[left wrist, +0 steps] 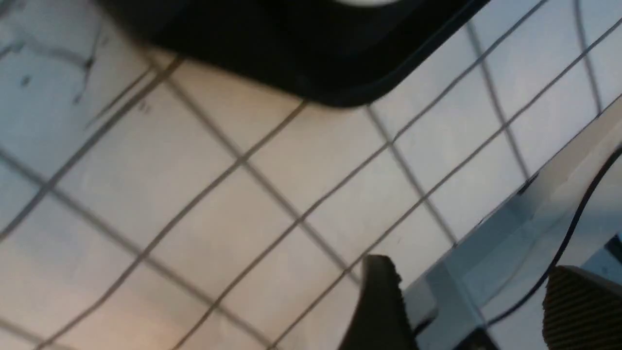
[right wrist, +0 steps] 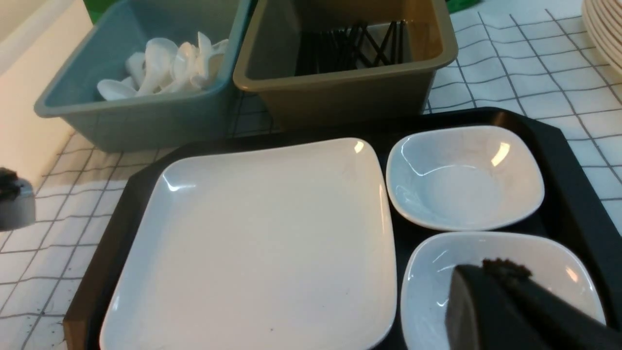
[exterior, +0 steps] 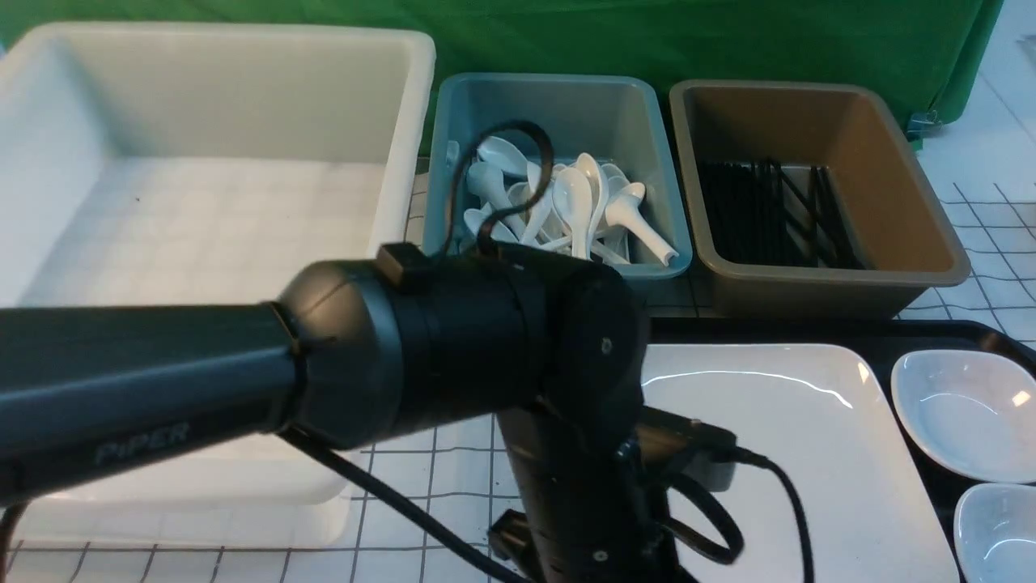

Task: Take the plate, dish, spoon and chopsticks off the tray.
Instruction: Use the right arm to grab a small plate from the dinner plate, then use the right arm to put the small plate into the large storage box on the left

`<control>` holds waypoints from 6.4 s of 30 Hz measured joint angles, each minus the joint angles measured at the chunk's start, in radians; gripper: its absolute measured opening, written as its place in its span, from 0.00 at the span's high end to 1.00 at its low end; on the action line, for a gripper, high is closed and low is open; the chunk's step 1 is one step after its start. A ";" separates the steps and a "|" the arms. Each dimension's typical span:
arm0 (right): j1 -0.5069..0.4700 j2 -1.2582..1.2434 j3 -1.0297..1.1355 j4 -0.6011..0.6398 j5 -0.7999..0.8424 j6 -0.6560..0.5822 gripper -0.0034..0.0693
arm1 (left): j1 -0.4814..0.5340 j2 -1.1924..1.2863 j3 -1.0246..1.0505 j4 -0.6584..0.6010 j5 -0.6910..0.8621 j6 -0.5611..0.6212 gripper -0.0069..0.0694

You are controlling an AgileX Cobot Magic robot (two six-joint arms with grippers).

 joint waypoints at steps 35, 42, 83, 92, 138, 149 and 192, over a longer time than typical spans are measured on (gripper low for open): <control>0.000 0.000 -0.270 0.071 -0.031 -0.213 0.86 | -0.019 0.048 -0.280 -0.313 -0.440 -0.067 0.88; 0.000 0.000 -0.271 0.055 0.108 -0.216 0.86 | -0.018 0.093 -0.421 -0.111 -0.268 -0.062 0.92; 0.422 1.281 -0.197 -0.223 0.201 -0.167 0.35 | 0.394 -0.151 -0.100 0.100 0.177 0.299 0.91; 0.422 1.431 -0.150 -0.391 0.123 0.046 0.39 | 0.394 -0.152 -0.025 0.037 0.178 0.305 0.91; 0.424 1.004 -0.465 -0.095 0.269 0.037 0.83 | 0.480 -0.186 -0.068 -0.003 -0.103 0.319 0.91; 0.424 1.046 -0.650 0.389 0.052 -0.431 0.83 | 0.885 -0.334 -0.220 -0.060 -0.010 0.336 0.91; 0.760 2.285 -1.572 0.267 -0.253 -1.295 0.79 | 1.558 -0.344 -0.221 -0.263 0.023 0.324 0.91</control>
